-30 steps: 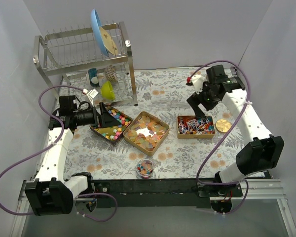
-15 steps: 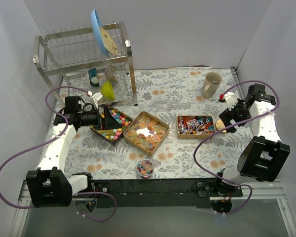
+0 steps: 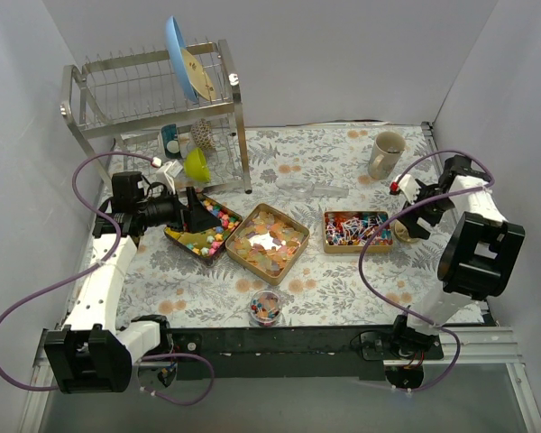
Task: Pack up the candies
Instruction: Pick up the bottle lid at the center of the board.
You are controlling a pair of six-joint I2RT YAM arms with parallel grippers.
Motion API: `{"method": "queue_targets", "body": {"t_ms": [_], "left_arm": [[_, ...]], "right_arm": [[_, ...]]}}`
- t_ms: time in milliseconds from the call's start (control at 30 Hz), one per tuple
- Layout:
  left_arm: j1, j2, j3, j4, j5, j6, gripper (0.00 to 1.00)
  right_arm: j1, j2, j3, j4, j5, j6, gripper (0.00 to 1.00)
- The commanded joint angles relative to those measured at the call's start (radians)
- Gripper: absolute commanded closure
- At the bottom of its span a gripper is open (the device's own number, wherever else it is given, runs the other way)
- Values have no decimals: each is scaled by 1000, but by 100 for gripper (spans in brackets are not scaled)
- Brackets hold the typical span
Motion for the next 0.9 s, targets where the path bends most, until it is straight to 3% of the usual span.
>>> {"method": "queue_targets", "body": {"t_ms": [0,467,867], "left_arm": [[-4,0,15,21,-46,10,2],[-4,69,58,3,-125,78,2],[-4,101,101,-20,-142,104,2]], "right_arm": [[5,34,29,15,-35,-101,2],[20,63,-116,154,-4,-208,2],[25,117,-101,193,-3,-130,6]]}}
